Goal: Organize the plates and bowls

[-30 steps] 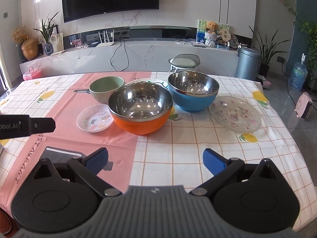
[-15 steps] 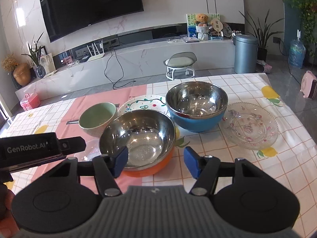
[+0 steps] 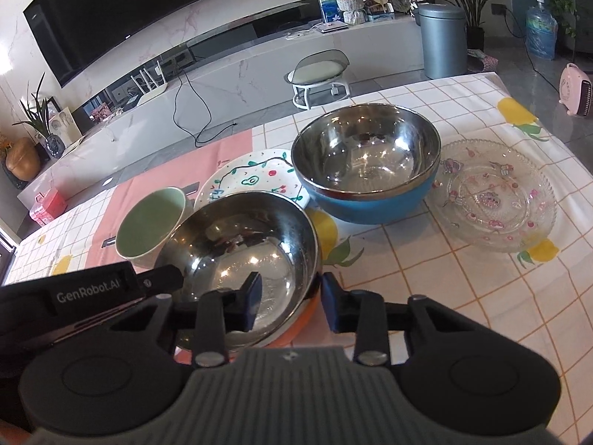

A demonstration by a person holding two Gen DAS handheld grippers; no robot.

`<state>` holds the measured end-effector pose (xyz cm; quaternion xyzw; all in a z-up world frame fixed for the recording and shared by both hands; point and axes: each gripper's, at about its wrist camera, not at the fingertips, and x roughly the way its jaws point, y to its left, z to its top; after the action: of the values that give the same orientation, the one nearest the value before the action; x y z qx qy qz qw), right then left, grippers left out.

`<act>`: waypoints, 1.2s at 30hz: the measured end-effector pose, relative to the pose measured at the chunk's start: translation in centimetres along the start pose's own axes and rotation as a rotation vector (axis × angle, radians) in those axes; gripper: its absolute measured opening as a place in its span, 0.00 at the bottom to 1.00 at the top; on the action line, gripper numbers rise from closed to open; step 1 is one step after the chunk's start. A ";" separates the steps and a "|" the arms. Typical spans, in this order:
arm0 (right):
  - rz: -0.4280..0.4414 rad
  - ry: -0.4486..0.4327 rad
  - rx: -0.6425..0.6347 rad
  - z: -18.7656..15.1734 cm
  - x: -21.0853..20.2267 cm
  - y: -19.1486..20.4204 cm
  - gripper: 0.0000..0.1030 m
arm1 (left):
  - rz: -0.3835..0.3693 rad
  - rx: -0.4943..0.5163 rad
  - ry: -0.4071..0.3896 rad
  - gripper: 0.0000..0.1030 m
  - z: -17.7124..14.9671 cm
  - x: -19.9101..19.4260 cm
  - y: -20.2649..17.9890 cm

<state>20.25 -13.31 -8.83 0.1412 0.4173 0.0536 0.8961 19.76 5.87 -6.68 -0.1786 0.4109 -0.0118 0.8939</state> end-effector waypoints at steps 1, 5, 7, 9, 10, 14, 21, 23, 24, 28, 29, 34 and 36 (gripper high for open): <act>-0.007 0.006 0.005 0.1 0.3 -0.1 0.23 | 0.012 0.008 0.000 0.15 0.0 0.1 -0.1; -0.011 0.011 0.021 0.2 0.8 -0.6 0.16 | 0.021 0.020 0.009 0.09 0.1 0.1 0.0; -0.019 0.018 0.022 0.3 0.7 -0.5 0.15 | 0.026 0.021 0.008 0.09 0.1 -0.2 -0.1; -0.016 0.022 0.023 0.3 0.2 -0.4 0.15 | 0.022 0.026 -0.007 0.09 -0.1 -1.0 -0.1; -0.015 0.020 0.018 0.3 0.0 -0.3 0.15 | 0.018 0.025 -0.014 0.09 -0.1 -1.5 -0.1; 0.001 -0.001 0.003 0.0 -2.0 0.0 0.15 | 0.019 0.012 -0.020 0.09 -0.5 -3.8 -0.1; 0.061 0.013 0.001 -1.6 -5.9 0.6 0.15 | 0.031 -0.039 -0.032 0.10 -2.2 -8.0 1.1; 0.082 0.028 0.006 -2.2 -6.8 0.8 0.15 | 0.037 -0.043 -0.038 0.10 -2.8 -9.1 1.4; 0.091 0.035 0.007 -2.5 -7.3 0.9 0.15 | 0.040 -0.043 -0.039 0.10 -3.0 -9.5 1.6; 0.113 0.056 0.000 -4.0 -8.9 1.4 0.15 | 0.054 -0.047 -0.032 0.10 -4.1 -11.1 2.2; 0.121 0.065 0.003 -4.4 -9.2 1.5 0.15 | 0.058 -0.049 -0.027 0.10 -4.5 -11.4 2.4; 0.150 0.114 0.012 -6.1 -10.0 1.5 0.15 | 0.079 -0.053 -0.001 0.10 -6.4 -12.3 3.3; 0.155 0.131 0.008 -6.9 -10.2 1.6 0.15 | 0.088 -0.057 0.011 0.10 -7.3 -12.4 3.7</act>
<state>8.43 -12.55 -5.07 0.1729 0.4629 0.1301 0.8596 5.68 9.15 -3.15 -0.1855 0.4233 0.0384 0.8860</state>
